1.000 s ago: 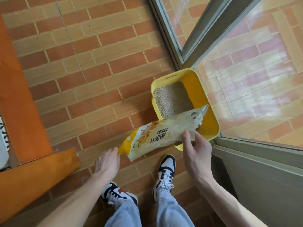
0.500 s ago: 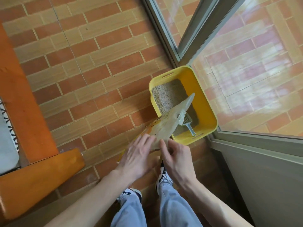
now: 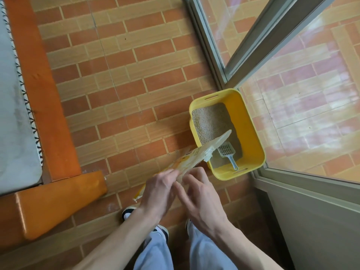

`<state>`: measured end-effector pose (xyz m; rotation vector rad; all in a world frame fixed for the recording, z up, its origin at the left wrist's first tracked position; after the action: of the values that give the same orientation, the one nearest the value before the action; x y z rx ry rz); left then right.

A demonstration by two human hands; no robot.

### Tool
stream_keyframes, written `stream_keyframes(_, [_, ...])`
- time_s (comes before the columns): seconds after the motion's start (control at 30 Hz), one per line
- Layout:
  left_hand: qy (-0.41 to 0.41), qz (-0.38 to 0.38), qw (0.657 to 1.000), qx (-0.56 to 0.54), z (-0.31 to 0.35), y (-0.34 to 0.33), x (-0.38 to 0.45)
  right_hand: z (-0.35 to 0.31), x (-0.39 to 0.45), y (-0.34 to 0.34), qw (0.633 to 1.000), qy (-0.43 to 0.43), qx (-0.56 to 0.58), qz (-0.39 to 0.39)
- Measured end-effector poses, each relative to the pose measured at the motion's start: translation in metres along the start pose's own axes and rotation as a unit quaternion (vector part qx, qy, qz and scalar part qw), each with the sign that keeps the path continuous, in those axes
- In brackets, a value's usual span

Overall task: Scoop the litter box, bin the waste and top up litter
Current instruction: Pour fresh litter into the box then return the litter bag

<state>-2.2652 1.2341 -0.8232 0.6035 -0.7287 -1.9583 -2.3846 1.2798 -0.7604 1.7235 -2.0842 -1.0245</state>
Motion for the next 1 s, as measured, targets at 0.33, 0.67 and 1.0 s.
stream_keyframes(0.33, [0.028,0.062,0.996,-0.066,-0.022,0.072,-0.052,0.012,0.067,0.02,0.93,0.213,-0.297,-0.03])
stream_keyframes(0.67, [0.079,0.126,0.986,-0.068,-0.075,0.119,-0.124,-0.043,0.084,-0.026,0.84,0.402,-0.345,-0.12])
stream_keyframes(1.0, [0.198,0.242,0.95,-0.015,-0.071,0.199,-0.254,-0.16,0.003,-0.048,0.82,0.495,-0.243,-0.152])
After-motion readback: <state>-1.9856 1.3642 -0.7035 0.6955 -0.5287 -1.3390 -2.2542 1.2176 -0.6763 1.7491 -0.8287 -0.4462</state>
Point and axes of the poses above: each hand's wrist, its own x-axis towards the middle knuckle, its own y-axis out of the back of the hand, z = x × y, the point moved 5 cm from there along x, towards the middle knuckle, and after that the axes turned 12 degrees about z, right-handed, at the moved point
